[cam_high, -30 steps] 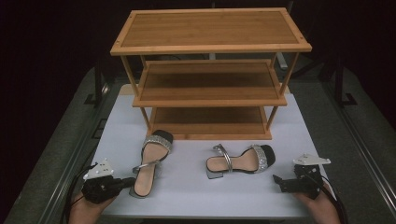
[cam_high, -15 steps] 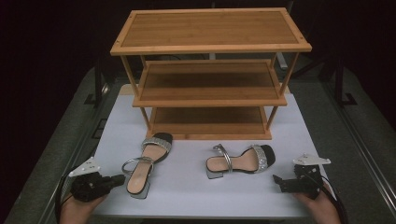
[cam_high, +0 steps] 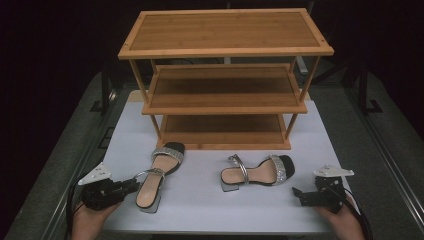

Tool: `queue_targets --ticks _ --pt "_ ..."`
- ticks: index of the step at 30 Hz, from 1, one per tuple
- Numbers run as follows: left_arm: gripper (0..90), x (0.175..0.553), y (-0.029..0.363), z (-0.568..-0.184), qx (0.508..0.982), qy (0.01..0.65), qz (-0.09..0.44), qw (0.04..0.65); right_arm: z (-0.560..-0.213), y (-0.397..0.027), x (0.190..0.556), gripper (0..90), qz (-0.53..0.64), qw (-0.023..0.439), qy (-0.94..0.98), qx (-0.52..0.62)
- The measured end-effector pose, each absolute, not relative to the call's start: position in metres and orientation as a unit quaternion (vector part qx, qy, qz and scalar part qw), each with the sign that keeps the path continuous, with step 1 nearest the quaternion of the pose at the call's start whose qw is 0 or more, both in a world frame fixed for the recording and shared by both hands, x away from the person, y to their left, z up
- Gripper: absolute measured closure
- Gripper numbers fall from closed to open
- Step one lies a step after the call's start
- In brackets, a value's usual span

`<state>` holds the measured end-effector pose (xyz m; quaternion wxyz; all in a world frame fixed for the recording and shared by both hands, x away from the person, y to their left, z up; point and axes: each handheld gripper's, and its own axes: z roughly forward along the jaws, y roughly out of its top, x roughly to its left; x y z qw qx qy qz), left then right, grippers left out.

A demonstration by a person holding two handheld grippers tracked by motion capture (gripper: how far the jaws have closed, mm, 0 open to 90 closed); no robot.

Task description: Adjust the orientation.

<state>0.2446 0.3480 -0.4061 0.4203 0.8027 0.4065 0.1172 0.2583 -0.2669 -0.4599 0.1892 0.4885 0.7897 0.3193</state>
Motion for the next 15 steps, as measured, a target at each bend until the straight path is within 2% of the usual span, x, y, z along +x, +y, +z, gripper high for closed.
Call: queue_targets --ticks 8,15 --pt "86.0 0.239 0.358 -0.403 0.807 0.409 0.114 0.411 -0.460 -0.267 0.258 0.0 0.320 0.189 0.789 0.489" --pt "86.0 0.238 0.379 -0.404 0.792 0.431 0.122 0.414 -0.460 -0.267 0.258 0.0 0.319 0.190 0.790 0.488"
